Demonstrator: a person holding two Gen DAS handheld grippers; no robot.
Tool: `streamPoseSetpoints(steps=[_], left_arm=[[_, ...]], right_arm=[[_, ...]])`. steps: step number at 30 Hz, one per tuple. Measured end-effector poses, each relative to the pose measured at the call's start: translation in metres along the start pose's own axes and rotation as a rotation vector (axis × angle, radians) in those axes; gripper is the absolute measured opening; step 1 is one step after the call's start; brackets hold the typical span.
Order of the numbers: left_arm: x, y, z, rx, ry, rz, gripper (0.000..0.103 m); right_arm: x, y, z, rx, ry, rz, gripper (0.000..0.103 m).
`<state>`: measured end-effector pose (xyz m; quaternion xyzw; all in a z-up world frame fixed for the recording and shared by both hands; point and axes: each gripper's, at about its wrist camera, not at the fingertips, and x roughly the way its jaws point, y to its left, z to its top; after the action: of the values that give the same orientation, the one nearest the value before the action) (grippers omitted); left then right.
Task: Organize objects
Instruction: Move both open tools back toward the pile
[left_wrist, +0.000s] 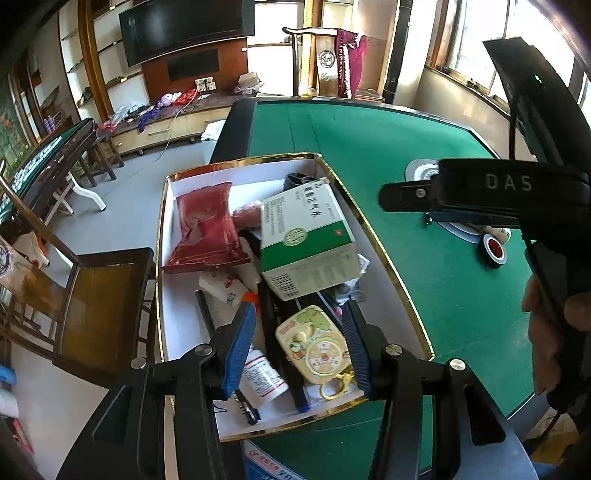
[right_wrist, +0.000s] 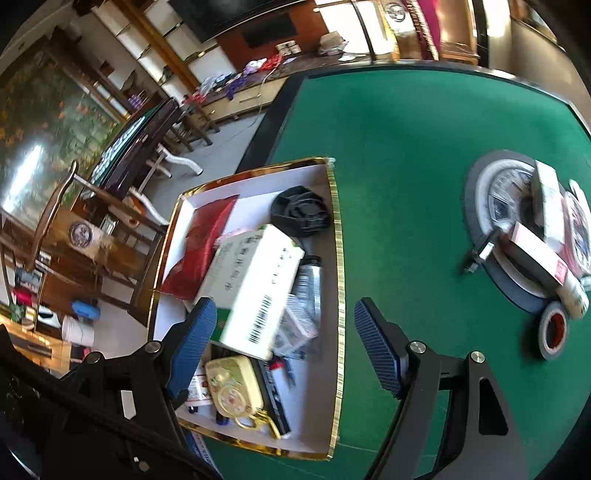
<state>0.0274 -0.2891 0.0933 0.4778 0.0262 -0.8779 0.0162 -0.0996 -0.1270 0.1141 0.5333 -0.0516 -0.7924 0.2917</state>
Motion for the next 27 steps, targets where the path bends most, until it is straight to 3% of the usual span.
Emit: streamPoseSetpoints(steps=[16,22,27], left_arm=[[-0.002,-0.076,0.013,0.108,-0.005,-0.041,0.044],[0.004,-0.111,0.016,0.153,0.019,-0.069,0.044],[0.013,-0.137,0.017,0.178,0.047,-0.089,0.044]], right_arm=[[-0.054,-0.106,-0.033,0.19,-0.039,-0.074,0.078],[-0.085,-0.186,-0.053,0.313,-0.077,-0.196,0.077],[-0.088,-0.219,-0.061,0.301,-0.06,-0.264,0.077]])
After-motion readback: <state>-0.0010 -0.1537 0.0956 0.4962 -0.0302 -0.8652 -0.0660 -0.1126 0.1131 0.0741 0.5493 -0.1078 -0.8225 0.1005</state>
